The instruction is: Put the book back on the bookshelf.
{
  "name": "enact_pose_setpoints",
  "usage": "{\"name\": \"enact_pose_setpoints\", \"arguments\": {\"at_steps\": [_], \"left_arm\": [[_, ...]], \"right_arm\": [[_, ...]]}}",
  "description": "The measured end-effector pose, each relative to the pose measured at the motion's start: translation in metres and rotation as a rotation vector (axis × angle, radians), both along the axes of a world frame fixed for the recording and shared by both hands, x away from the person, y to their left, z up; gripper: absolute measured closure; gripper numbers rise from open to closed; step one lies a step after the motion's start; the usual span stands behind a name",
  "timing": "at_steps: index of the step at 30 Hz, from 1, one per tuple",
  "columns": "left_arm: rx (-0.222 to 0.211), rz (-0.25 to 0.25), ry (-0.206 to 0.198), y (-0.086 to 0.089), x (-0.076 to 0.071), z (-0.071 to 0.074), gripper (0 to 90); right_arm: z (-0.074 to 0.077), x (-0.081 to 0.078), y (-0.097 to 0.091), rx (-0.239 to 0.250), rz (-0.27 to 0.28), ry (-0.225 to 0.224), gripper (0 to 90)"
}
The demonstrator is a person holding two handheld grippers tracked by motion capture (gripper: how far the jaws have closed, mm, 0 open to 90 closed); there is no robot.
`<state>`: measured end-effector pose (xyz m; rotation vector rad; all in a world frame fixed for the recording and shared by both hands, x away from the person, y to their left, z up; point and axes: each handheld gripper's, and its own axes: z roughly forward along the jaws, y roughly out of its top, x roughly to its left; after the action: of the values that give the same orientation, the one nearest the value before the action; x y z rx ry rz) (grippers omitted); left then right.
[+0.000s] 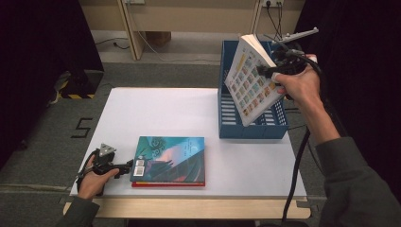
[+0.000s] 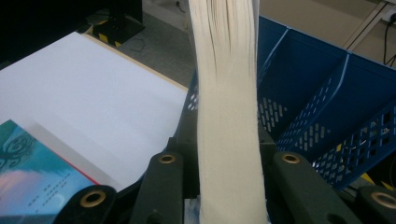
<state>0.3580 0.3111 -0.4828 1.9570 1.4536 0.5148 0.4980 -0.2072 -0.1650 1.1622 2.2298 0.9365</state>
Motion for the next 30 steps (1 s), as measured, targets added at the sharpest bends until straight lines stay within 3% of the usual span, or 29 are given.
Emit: {"name": "enact_pose_setpoints", "arguments": {"at_steps": [5, 19, 30], "left_arm": [[0.0, 0.0, 0.0, 0.0, 0.0, 0.0, 11.9], [0.002, -0.002, -0.001, 0.0, 0.0, 0.0, 11.8], [0.003, -0.002, 0.0, 0.0, 0.0, 0.0, 11.8]], "right_arm": [[-0.004, 0.015, 0.001, 0.044, -0.022, 0.002, 73.8], [-0.039, 0.062, 0.019, 0.042, -0.086, 0.039, 73.6], [-0.056, 0.08, 0.029, 0.052, -0.108, 0.061, 73.5]]}}
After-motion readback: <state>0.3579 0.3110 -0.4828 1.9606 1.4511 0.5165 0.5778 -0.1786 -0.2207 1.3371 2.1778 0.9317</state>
